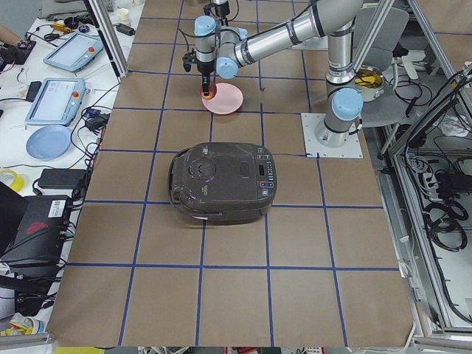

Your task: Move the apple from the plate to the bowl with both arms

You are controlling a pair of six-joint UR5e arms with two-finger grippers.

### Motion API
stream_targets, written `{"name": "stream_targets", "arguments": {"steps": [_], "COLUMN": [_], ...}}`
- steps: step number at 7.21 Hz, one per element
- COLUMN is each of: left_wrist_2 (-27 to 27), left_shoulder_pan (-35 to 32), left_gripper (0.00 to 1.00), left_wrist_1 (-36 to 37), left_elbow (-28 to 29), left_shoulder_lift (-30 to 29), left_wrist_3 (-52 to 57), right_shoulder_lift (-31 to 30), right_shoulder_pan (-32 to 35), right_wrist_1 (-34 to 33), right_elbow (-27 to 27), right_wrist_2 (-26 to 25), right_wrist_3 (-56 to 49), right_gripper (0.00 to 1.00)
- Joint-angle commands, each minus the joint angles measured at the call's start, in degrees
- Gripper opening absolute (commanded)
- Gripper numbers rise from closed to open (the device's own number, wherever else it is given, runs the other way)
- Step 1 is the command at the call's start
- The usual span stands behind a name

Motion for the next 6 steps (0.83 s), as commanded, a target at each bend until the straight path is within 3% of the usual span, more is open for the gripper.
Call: {"name": "stream_targets", "arguments": {"steps": [1, 2, 4, 6], "left_wrist_2": [-0.21, -0.65, -0.57, -2.22], "left_shoulder_pan": [0.74, -0.57, -5.04, -7.86], "left_gripper": [0.30, 0.22, 0.20, 0.19], "left_wrist_1": [-1.60, -2.65, -2.66, -2.75], "left_elbow": [0.06, 0.24, 1.72, 2.35], "left_shoulder_lift": [1.80, 2.68, 2.95, 2.43], "left_wrist_3": [1.43, -2.67, -5.16, -9.72], "right_shoulder_lift": [1.12, 1.21, 0.51, 0.33], "right_shoulder_pan": [4.14, 4.06, 4.06, 4.23], "right_wrist_1": [-2.06, -2.07, -1.89, -1.02], "right_elbow": [-0.01, 0.08, 1.04, 2.09], "right_wrist_2": [-0.13, -2.40, -4.18, -4.18], "right_wrist_3": [5.24, 5.08, 5.95, 6.65], "right_gripper": [0.00, 0.00, 0.00, 0.41]}}
